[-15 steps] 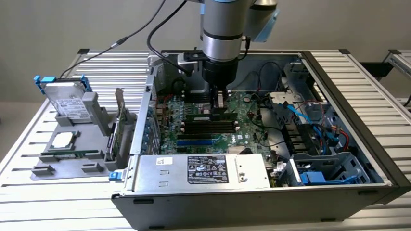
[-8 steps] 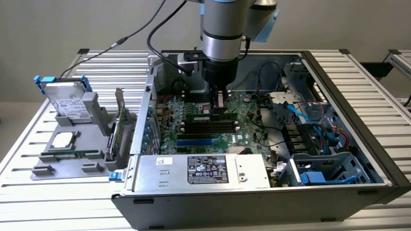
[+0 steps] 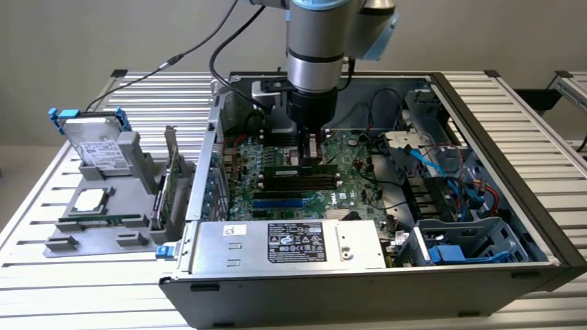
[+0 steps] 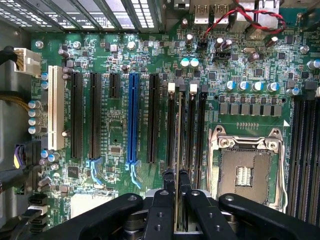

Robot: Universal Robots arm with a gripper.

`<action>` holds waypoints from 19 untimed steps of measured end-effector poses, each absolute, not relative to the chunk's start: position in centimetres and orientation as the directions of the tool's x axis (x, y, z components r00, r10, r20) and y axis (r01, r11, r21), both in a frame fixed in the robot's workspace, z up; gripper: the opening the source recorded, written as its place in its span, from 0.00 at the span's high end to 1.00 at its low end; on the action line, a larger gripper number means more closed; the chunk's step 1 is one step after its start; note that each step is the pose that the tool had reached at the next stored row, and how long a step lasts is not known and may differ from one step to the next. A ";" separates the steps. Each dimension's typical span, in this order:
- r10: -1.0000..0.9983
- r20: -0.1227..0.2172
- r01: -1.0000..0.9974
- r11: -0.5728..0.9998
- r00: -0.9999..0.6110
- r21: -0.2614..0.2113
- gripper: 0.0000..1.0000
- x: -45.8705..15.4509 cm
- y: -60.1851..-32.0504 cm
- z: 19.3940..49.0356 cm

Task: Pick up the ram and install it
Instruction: 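Insert the ram into the slot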

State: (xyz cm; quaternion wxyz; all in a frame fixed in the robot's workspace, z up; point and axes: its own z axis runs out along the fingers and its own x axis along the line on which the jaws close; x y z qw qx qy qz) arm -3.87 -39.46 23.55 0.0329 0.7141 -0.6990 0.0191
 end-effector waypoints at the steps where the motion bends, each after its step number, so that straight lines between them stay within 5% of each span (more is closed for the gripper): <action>1: -0.997 0.073 -1.000 -0.021 0.022 0.021 0.86 -3.9 -39.5 23.4; 19: -0.997 0.075 -0.999 -0.021 0.024 0.034 0.86 -3.8 -39.8 23.0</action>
